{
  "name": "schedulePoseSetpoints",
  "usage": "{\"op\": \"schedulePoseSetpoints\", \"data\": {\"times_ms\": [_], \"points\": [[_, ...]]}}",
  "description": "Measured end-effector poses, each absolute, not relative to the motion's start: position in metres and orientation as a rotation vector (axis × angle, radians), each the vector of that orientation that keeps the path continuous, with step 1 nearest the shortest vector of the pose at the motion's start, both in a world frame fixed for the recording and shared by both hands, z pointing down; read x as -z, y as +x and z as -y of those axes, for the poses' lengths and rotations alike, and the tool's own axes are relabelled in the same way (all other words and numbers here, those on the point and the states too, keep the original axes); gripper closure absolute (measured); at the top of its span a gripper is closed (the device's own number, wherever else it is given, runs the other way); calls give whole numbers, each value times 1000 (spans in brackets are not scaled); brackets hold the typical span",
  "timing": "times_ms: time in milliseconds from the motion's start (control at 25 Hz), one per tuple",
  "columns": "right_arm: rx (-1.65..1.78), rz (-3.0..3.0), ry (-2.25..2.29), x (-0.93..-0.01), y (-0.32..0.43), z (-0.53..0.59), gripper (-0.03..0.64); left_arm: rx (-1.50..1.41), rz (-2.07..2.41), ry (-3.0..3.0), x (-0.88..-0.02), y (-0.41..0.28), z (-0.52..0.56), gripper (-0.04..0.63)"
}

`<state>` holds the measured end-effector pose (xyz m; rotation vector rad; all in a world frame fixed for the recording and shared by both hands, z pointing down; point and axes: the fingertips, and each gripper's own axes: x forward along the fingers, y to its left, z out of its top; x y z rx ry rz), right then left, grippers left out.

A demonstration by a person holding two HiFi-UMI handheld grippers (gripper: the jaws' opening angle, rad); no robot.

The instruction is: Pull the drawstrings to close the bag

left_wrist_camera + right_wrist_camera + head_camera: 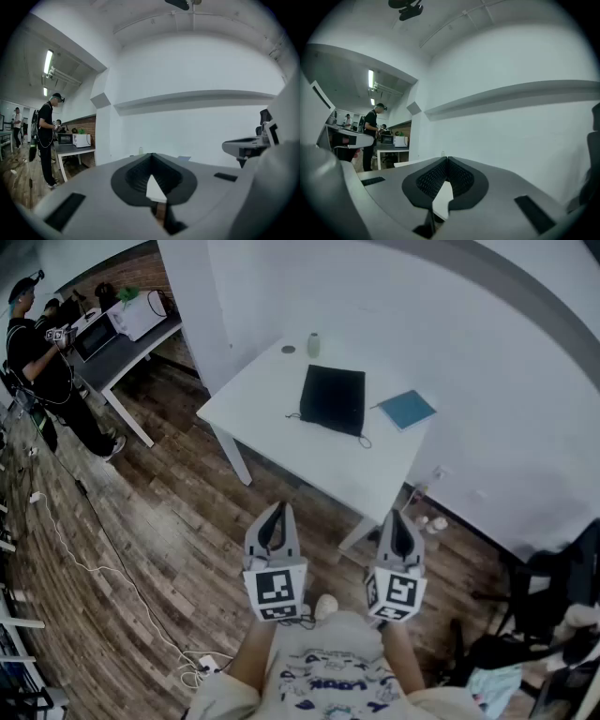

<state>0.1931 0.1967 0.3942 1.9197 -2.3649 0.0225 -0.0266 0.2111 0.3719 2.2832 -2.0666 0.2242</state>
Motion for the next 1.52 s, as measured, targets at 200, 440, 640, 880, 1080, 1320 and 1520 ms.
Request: {"op": "schedulePoseSetpoints", "data": {"times_ms": [200,440,640,880,1080,1320,1520], "points": [[-20,2367,1918,-392,192,-193,615,-227,2076,2283,-370,-28,-208,597],[-29,2367,1922,-396,199,-187,615,-212,2072,2263,-372,-22,-202,597],[-40,2368,1935,-400,206,-175,615,-244,2092,2251,-378,-21,-194,597],[-35,2378,1918,-409,211,-159,615,-274,2099,2225,-391,-14,-186,597],[-57,2376,1865,-422,210,-139,615,-303,2097,2190,-402,-14,-169,597],[-101,2342,1857,-437,205,-105,615,-319,2099,2167,-412,-23,-135,597],[-120,2300,1854,-451,199,-64,614,-337,2070,2161,-425,-33,-89,597]]}}
